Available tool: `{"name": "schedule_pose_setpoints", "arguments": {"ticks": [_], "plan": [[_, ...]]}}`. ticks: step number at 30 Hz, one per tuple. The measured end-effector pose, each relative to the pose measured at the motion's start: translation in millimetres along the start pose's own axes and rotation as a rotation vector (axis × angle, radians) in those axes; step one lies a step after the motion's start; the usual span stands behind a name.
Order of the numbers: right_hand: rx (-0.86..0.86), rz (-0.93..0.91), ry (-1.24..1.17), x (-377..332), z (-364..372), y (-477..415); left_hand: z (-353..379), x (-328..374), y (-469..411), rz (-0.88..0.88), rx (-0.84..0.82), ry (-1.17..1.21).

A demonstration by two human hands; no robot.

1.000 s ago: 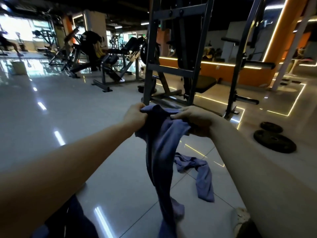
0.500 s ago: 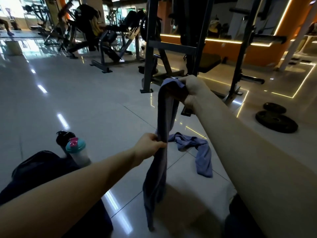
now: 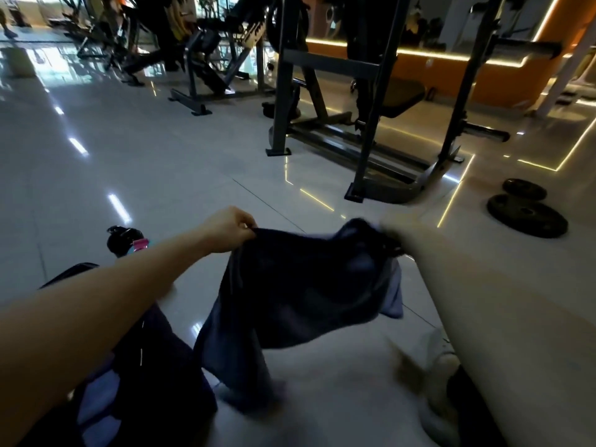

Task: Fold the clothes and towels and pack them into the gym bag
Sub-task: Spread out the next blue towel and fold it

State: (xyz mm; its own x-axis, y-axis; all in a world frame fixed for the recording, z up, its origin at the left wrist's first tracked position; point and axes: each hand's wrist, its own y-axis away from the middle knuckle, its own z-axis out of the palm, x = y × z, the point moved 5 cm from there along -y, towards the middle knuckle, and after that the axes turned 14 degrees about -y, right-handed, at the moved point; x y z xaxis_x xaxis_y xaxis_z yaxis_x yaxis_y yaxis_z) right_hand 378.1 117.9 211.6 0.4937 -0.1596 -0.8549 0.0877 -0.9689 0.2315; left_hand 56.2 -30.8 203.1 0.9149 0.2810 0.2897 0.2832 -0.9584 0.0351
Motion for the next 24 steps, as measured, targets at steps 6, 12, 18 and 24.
{"name": "schedule_pose_setpoints", "arguments": {"ticks": [6,12,18,24], "plan": [[-0.726,0.368,0.597,9.3,45.6,46.0,-41.5,1.3,-6.0,-0.051,0.295,-0.009],[-0.48,-0.136,0.254,-51.7,69.5,24.5,-50.0,21.3,3.5,0.115,0.115,0.514],[-0.52,-0.516,0.059,-103.5,114.4,42.6,-75.8,47.4,29.4,0.206,-0.003,0.806],[-0.71,-0.439,0.155,-100.4,143.3,58.4,-76.1,37.5,28.2,0.122,0.069,0.566]]}}
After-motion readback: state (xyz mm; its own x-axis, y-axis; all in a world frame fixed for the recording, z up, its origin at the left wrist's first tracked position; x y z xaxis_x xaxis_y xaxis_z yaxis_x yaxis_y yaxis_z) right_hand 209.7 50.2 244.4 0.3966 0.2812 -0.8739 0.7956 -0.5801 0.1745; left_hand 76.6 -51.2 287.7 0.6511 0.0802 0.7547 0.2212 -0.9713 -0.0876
